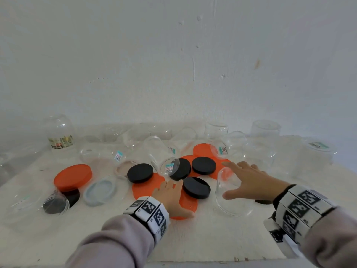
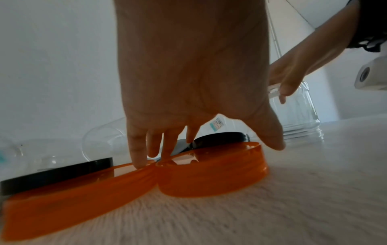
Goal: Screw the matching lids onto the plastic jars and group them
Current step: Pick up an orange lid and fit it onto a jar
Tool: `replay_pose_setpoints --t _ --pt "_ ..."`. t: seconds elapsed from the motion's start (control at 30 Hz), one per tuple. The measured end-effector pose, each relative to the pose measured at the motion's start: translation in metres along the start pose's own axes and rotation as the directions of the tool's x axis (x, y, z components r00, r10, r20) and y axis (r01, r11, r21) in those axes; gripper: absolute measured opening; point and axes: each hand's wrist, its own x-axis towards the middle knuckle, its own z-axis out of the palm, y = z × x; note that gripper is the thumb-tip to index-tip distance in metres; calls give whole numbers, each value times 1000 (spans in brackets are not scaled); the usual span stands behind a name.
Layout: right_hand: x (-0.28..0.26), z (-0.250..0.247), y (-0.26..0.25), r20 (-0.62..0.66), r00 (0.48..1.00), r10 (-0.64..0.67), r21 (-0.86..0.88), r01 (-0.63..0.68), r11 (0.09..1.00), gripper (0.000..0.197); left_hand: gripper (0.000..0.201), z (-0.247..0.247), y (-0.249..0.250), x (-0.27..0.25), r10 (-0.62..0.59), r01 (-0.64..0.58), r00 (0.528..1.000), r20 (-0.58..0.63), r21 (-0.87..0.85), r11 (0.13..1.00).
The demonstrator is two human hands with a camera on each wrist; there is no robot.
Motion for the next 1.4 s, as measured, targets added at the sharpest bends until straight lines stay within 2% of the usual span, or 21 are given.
replay_pose_setpoints --t 0.17,0.3,0.67,0.8,0.87,0.97,1.1,1.3,1.4 --pt "-4 0 4 11 998 -55 40 55 998 105 104 -3 2 -3 -6 6 1000 -9 19 1000" --pt "-8 -1 9 -34 995 -92 88 95 992 110 96 -5 -3 -9 -29 29 1000 0 28 999" --pt "-21 3 15 -108 994 15 414 31 910 89 104 -29 -26 -22 -55 46 997 -61 -137 989" --pt "-24 13 17 -79 992 100 564 -38 825 83 95 -36 -27 -23 6 -71 983 -184 -347 935" --pt "-26 17 16 -33 992 122 634 -74 770 95 93 -39 -23 -25 45 -145 972 -231 -441 886" --pt "-26 22 14 17 993 119 671 -100 734 109 100 -39 -13 -25 78 -234 947 -310 -508 829" --pt "-22 28 17 30 994 108 758 -93 646 91 92 -38 0 -25 95 -292 926 -364 -536 792" --pt "-10 35 30 84 991 101 732 -130 669 103 76 -44 17 -32 154 -354 909 -386 -527 773" --pt "-5 40 31 138 986 97 684 -166 710 106 79 -44 22 -30 184 -392 896 -403 -528 753"
